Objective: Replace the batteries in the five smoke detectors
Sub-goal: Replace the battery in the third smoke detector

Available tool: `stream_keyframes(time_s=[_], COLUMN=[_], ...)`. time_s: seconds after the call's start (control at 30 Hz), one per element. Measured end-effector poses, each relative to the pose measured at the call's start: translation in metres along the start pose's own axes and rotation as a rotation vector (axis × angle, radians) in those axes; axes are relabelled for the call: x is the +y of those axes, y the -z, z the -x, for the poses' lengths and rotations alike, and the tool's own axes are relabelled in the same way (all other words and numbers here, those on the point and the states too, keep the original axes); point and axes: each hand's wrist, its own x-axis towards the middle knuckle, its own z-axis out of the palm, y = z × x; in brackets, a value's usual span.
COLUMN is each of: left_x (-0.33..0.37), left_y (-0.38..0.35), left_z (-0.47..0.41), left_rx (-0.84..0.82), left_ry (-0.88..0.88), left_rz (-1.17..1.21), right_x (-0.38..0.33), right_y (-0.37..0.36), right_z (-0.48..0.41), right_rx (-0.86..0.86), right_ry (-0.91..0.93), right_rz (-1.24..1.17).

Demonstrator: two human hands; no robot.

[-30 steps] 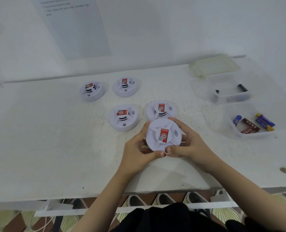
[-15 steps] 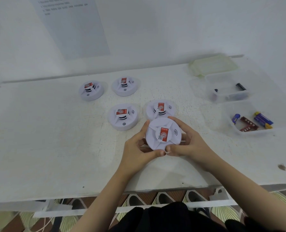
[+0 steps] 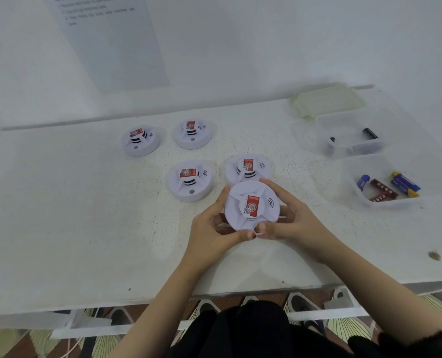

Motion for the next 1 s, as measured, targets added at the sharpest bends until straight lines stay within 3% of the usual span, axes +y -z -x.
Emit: stream_keyframes(time_s=[1.0], left_x=[-0.0003], left_y=[0.0017], left_z=[0.001], left_rx=[-0.014], left_ry=[0.011], left_rz=[0.01], right_x=[0.0054], right_y=[0.0026], right_z=[0.0005], right_rx=[0.016], right_ry=[-0.058], right_rz=[-0.058])
